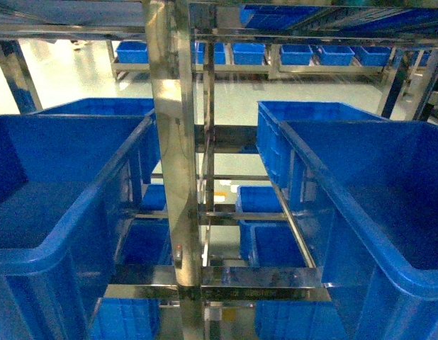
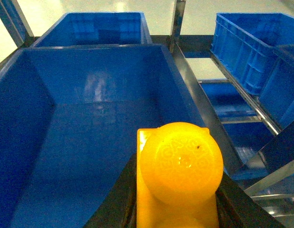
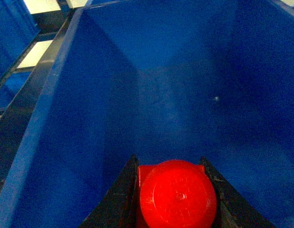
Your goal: Sort and place red and yellow blocks in left bins
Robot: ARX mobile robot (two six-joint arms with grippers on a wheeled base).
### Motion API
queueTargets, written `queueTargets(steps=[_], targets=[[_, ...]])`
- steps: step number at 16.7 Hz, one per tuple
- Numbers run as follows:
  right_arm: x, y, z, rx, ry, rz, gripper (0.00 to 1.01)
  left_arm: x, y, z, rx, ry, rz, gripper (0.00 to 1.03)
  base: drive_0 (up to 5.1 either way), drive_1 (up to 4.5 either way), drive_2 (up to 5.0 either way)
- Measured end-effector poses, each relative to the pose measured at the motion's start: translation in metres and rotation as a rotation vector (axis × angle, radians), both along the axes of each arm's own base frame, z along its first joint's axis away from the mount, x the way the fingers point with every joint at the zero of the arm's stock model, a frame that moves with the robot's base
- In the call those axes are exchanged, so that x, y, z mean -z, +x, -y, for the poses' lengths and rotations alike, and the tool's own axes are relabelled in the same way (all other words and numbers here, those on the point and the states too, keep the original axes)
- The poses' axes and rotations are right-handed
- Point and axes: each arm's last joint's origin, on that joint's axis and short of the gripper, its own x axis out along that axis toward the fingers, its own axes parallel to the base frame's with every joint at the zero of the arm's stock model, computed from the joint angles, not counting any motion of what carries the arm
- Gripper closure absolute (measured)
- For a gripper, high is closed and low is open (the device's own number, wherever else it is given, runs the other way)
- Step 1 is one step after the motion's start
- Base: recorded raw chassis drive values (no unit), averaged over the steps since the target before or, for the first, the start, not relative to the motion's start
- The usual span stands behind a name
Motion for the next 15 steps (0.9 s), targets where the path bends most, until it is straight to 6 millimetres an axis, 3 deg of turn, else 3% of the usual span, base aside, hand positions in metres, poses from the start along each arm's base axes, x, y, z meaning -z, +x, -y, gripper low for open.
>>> queueTargets(steps=[7, 12, 15], targets=[[0.017, 0.064, -0.011, 0.023, -0.121, -0.022, 0.73, 0.000, 0.000, 0.000, 0.000, 0.000, 0.000, 0.76, 0.0, 0.00, 0.0], [0.060, 0.090, -0.026, 0.018, -0.227, -0.128, 0.73, 0.000, 0.000, 0.000, 0.000, 0.000, 0.000, 0.76, 0.0, 0.00, 0.0], [0.056, 0.107, -0.030, 0.038, -0.245, -0.122, 0.73, 0.000, 0.000, 0.000, 0.000, 0.000, 0.000, 0.76, 0.0, 0.00, 0.0]])
